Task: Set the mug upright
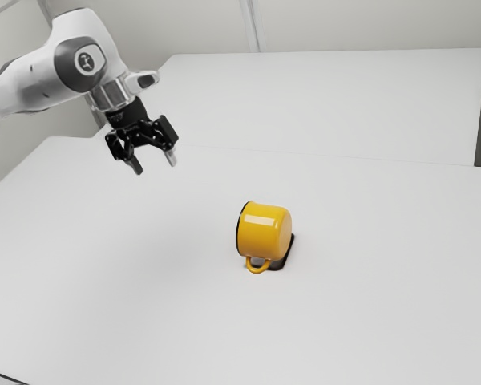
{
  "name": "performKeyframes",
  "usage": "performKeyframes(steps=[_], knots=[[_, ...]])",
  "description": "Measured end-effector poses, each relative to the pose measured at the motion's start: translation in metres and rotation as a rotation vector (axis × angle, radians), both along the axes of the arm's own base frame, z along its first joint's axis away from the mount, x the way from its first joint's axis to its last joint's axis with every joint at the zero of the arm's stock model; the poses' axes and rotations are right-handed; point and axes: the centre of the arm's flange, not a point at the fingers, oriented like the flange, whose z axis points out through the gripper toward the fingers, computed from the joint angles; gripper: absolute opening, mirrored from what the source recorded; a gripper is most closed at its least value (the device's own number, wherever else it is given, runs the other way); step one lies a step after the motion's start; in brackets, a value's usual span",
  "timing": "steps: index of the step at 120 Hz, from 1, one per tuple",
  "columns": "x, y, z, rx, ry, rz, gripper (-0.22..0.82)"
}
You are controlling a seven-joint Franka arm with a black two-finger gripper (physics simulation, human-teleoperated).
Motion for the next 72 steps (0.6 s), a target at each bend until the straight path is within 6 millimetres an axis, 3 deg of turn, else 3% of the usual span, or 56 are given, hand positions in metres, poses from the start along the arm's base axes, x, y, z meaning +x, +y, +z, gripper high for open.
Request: performKeyframes(steps=[23, 72], knots=[[0.010, -0.014, -0.053, -0.119, 0.014, 0.018, 0.60], [0.026, -0.027, -0.123, -0.308, -0.088, -0.097, 0.60]])
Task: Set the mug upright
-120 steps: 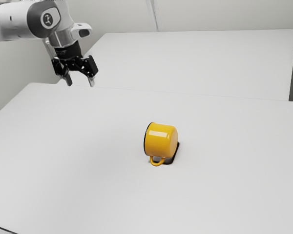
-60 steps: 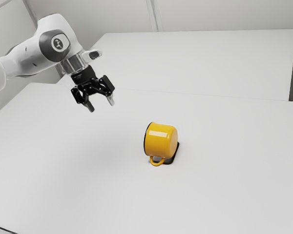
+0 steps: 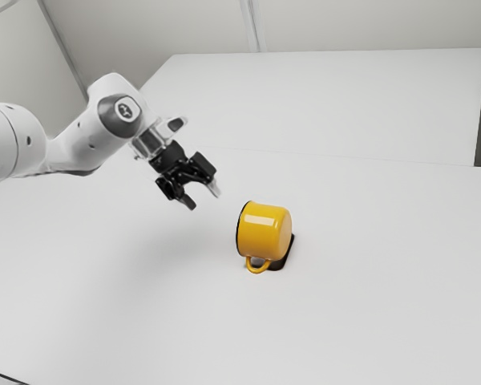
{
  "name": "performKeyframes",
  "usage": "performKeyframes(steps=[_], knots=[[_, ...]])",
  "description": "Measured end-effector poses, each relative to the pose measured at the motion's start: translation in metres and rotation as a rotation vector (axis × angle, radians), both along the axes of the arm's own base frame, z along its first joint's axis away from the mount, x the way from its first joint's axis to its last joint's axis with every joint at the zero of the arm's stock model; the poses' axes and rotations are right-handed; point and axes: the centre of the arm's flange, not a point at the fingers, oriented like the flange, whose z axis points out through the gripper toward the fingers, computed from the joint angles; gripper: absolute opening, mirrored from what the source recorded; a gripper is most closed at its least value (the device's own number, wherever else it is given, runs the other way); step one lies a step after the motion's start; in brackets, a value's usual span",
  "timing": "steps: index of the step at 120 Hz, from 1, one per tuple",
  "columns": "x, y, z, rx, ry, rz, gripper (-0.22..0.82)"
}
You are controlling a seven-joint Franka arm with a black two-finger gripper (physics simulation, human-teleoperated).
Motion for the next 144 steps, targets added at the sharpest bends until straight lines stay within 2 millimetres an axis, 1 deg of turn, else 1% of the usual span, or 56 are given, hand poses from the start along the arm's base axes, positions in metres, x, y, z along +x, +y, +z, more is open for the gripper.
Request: performKeyframes(steps=[25, 43, 54, 74, 88, 113, 121, 131, 144], knots=[[0.010, -0.009, -0.029, -0.124, -0.057, -0.021, 0.60], [0.016, -0.019, -0.049, -0.206, -0.079, -0.022, 0.60], [0.018, -0.024, -0.057, -0.242, -0.090, -0.030, 0.60], [0.013, -0.040, -0.074, -0.314, -0.083, -0.045, 0.60], [0.010, -0.047, -0.087, -0.363, -0.069, -0.048, 0.60], [0.006, -0.056, -0.093, -0.469, -0.049, -0.057, 0.60], [0.005, -0.060, -0.099, -0.508, -0.034, -0.057, 0.56], [0.004, -0.062, -0.100, -0.547, -0.029, -0.055, 0.45], [0.004, -0.063, -0.098, -0.575, -0.032, -0.059, 0.28]])
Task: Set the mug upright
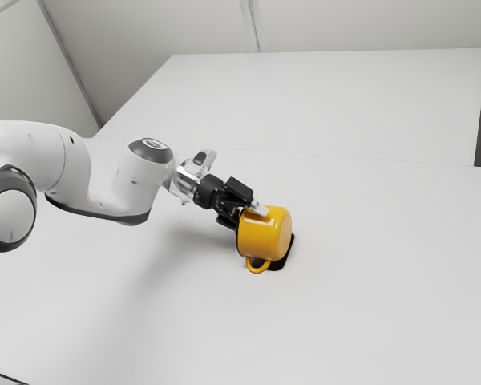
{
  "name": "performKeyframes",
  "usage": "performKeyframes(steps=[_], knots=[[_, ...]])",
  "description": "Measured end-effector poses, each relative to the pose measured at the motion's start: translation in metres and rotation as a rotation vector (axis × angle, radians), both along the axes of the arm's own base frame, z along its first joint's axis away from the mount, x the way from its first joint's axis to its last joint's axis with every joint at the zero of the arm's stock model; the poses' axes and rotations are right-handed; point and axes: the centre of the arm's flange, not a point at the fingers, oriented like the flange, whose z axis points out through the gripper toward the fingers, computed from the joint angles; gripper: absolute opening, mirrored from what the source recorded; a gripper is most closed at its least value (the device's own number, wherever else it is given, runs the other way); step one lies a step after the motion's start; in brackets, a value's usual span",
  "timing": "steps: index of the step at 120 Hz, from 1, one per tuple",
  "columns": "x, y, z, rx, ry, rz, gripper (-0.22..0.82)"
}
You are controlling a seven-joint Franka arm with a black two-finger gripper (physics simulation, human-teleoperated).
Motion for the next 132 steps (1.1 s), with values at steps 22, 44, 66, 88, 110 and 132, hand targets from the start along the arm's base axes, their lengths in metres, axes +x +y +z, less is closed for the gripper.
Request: performKeyframes(steps=[22, 44, 66, 88, 110, 132], knots=[[0.001, -0.004, 0.004, -0.020, -0.015, -0.016, 0.00], [0.001, -0.011, 0.010, -0.027, -0.036, -0.037, -0.12], [-0.002, -0.016, 0.030, 0.002, -0.081, -0.062, -0.15], [-0.008, -0.018, 0.050, 0.198, -0.170, -0.182, -0.16], [-0.021, -0.014, 0.074, 0.451, -0.282, -0.325, -0.16], [-0.038, 0.002, 0.088, 0.607, -0.337, -0.389, -0.17]])
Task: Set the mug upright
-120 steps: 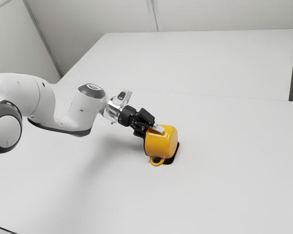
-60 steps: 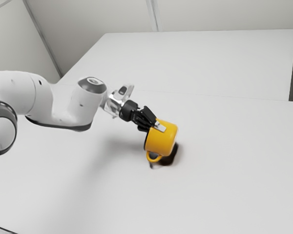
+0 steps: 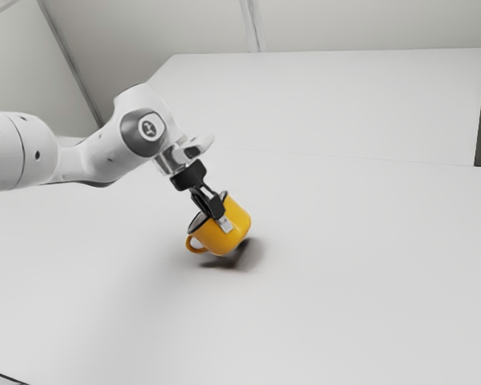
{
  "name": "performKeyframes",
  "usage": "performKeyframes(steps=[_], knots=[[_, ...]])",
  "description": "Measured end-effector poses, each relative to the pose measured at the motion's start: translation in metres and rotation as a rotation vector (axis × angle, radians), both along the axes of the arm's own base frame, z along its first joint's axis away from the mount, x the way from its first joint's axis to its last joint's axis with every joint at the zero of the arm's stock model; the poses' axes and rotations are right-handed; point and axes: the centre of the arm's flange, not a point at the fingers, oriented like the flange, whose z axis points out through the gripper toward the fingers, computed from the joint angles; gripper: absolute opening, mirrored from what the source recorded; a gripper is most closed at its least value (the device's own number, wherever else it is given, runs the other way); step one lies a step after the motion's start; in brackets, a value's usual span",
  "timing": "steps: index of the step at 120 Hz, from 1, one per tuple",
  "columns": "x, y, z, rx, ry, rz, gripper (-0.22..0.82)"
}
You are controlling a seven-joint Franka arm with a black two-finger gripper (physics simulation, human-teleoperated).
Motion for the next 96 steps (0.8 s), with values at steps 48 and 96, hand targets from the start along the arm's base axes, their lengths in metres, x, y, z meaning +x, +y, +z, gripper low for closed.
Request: performKeyframes(steps=[48, 96], knots=[[-0.016, 0.001, -0.020, 0.396, -0.173, -0.258, -0.16], [-0.043, -0.007, -0.047, 0.462, -0.201, -0.320, -0.16]])
